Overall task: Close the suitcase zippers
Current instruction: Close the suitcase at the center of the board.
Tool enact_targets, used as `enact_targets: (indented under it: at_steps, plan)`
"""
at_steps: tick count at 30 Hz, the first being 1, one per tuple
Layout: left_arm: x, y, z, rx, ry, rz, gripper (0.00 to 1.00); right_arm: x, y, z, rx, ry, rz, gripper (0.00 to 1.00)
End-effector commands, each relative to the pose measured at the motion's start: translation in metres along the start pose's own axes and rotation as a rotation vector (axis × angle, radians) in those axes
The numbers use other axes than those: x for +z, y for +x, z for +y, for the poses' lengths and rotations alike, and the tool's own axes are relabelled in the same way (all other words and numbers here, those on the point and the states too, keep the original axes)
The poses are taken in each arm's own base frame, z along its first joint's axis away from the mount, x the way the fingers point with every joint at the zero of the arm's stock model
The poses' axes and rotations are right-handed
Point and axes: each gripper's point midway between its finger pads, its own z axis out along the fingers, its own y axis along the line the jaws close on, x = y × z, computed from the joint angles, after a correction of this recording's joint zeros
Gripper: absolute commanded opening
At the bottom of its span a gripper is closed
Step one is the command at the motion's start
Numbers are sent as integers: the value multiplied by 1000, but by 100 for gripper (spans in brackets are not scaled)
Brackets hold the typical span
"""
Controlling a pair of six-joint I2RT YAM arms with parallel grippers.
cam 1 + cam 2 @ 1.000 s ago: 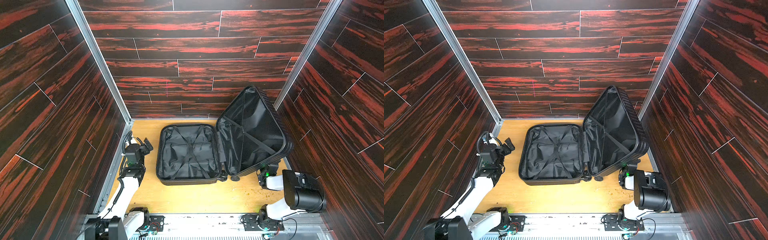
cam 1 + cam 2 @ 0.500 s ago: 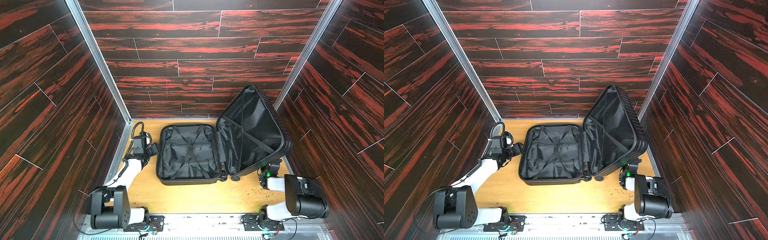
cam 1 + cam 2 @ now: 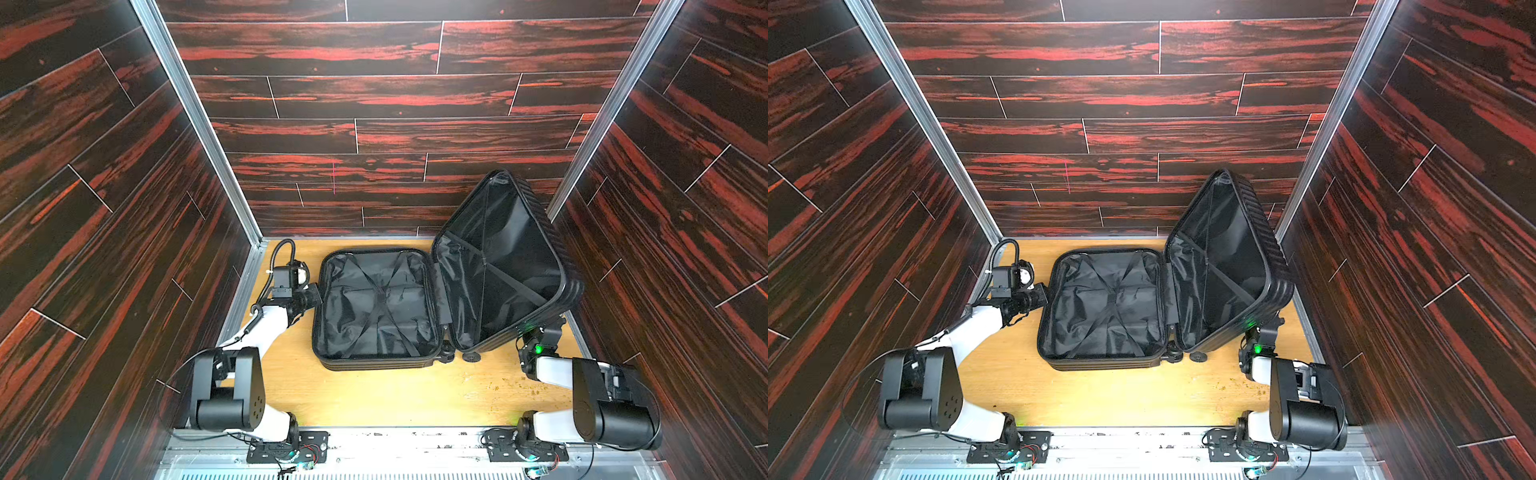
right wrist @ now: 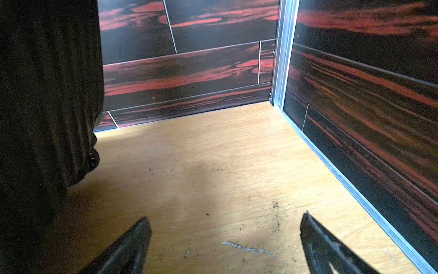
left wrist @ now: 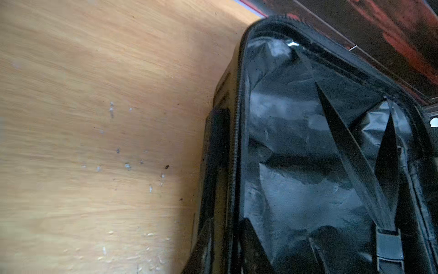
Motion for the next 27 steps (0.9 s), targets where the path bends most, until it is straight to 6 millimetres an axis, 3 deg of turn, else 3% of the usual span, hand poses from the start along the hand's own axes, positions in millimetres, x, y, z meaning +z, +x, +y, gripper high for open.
enact_targets:
  at_steps: [1,3,6,8,17,21,27]
  plan:
    - [8,10,12,-27,-36,50,23,2,-12,-1,12,16,-17,99]
    - [10,12,14,-32,-39,58,21,2,-15,-4,17,33,-15,99]
    - [3,10,20,-33,-93,50,0,2,-20,-13,22,89,6,99]
    - [-12,1,23,-20,-140,13,0,-1,-23,-24,25,156,18,99]
    - [-123,-63,18,99,-377,-182,0,-16,-45,-60,13,365,56,99]
    - [-173,-86,4,174,-425,-240,0,-17,-47,-67,-1,407,89,99]
    - [-230,-113,-15,248,-475,-258,0,-24,-58,-87,5,546,113,99]
